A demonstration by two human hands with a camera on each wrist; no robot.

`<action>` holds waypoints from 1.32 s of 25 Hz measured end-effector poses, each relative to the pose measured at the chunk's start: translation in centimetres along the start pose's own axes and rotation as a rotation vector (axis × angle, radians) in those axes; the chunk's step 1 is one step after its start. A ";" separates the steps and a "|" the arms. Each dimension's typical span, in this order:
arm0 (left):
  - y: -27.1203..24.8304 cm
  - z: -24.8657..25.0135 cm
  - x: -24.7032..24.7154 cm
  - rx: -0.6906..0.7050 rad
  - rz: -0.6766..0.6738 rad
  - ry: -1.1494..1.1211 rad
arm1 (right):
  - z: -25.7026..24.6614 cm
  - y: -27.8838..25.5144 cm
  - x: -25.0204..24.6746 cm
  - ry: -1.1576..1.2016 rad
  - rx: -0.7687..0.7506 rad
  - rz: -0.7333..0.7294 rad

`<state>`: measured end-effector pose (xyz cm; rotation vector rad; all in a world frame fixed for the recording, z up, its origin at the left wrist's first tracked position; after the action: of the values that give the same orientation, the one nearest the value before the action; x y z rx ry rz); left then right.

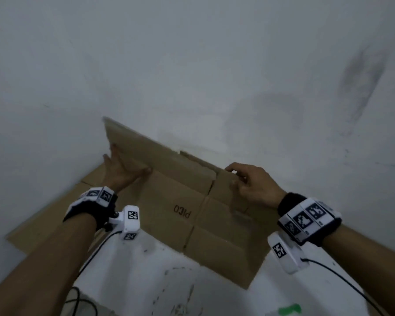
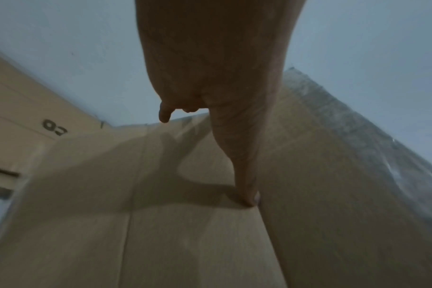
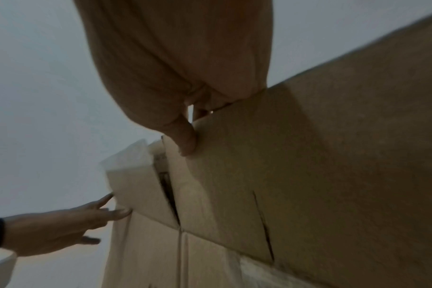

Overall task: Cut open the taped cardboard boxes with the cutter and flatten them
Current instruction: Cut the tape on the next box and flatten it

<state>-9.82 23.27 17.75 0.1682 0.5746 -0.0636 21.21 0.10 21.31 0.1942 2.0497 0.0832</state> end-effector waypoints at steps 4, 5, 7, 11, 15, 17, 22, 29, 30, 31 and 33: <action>-1.4 -3.3 -4.3 -0.111 0.084 -0.260 | -0.6 3.6 0.0 -0.079 -0.078 -0.144; -2.0 -4.5 -4.9 -0.125 0.070 -0.330 | -0.8 4.5 0.0 -0.087 -0.094 -0.171; -3.5 -6.5 -6.1 -0.156 0.014 -0.304 | -1.8 6.3 -0.1 -0.101 -0.134 -0.237; -5.8 -10.6 -9.7 -0.146 0.024 -0.365 | -5.2 11.5 -0.2 -0.188 -0.198 -0.280; -6.8 -16.7 -13.8 -0.298 0.206 -0.450 | -11.1 19.1 1.5 -0.326 -0.186 -0.155; -6.7 -20.3 -15.5 -0.375 0.302 -0.531 | -14.9 22.7 3.7 -0.367 -0.207 -0.115; -6.4 -27.1 -18.9 -0.459 0.486 -0.697 | -24.5 31.4 12.7 -0.526 -0.305 -0.124; -4.2 -39.5 -20.8 -0.769 0.617 -0.777 | -27.7 38.5 29.6 -0.576 -0.259 -0.387; -3.5 -41.1 -20.7 -0.797 0.619 -0.771 | -26.5 38.5 33.0 -0.566 -0.249 -0.462; -3.0 -43.1 -20.4 -0.835 0.611 -0.739 | -25.0 38.0 36.0 -0.561 -0.239 -0.535; -2.1 -46.8 -19.4 -0.938 0.580 -0.692 | -21.8 36.5 41.6 -0.567 -0.195 -0.688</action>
<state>-51.33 29.71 -10.60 -0.5900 -0.1890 0.6835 -13.31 43.78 0.39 -0.5536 1.4363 -0.1814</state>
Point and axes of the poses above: each hand's wrist, its own y-axis towards the middle knuckle, its own x-axis out of the palm, z = x × y, the point moved 7 cm from there along y, towards the middle knuckle, and after that the axes turned 10 degrees about -y, right-handed, at the moved point
